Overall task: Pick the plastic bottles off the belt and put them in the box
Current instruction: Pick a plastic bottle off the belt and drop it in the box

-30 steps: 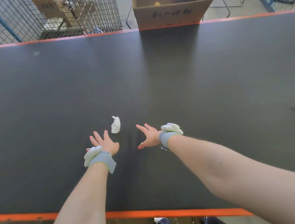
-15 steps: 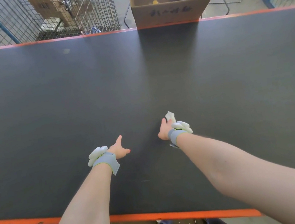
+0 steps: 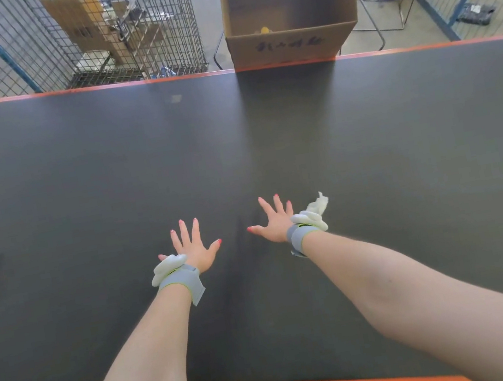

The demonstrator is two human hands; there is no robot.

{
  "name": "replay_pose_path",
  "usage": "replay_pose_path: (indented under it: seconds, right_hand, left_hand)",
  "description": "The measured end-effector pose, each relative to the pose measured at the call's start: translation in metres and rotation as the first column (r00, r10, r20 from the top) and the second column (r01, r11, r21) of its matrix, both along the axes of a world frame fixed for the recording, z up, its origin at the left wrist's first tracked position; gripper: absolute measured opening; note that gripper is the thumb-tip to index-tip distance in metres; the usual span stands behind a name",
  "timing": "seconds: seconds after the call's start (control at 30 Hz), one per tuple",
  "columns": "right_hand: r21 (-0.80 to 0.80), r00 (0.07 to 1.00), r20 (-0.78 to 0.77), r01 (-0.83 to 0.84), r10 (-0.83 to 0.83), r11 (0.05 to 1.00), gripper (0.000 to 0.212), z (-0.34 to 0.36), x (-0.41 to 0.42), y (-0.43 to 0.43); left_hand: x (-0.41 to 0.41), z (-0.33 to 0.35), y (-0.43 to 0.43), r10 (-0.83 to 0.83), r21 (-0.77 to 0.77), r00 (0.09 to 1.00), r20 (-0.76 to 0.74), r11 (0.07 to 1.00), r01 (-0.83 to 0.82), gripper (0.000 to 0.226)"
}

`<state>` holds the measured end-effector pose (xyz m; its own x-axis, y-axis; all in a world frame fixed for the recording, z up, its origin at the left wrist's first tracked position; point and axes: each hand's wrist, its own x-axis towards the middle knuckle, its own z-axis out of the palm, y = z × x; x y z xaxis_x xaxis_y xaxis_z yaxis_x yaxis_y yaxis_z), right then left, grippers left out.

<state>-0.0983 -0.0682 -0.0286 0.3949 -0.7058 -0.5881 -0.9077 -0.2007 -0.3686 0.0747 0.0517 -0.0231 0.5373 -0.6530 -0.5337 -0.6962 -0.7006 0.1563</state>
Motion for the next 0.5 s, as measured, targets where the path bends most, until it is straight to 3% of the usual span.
replay_pose_path:
  seconds: [0.2,0.3,0.5]
  right_hand:
    - [0.025,0.998,-0.067,0.007,-0.005,1.0,0.085,-0.005,0.003,0.003]
    - [0.046,0.995,-0.095,-0.028,0.032,0.999,0.084,-0.008,0.006,0.008]
    - [0.098,0.99,-0.098,-0.093,0.103,0.991,0.083,-0.017,0.019,0.015]
  left_hand:
    - [0.014,-0.004,0.011,0.062,0.039,0.998,-0.02,0.997,-0.061,0.076]
    - [0.015,-0.006,0.018,0.053,0.092,0.996,0.078,0.994,-0.061,0.076]
    - [0.026,-0.006,0.045,0.163,0.13,0.981,0.108,0.976,-0.176,0.103]
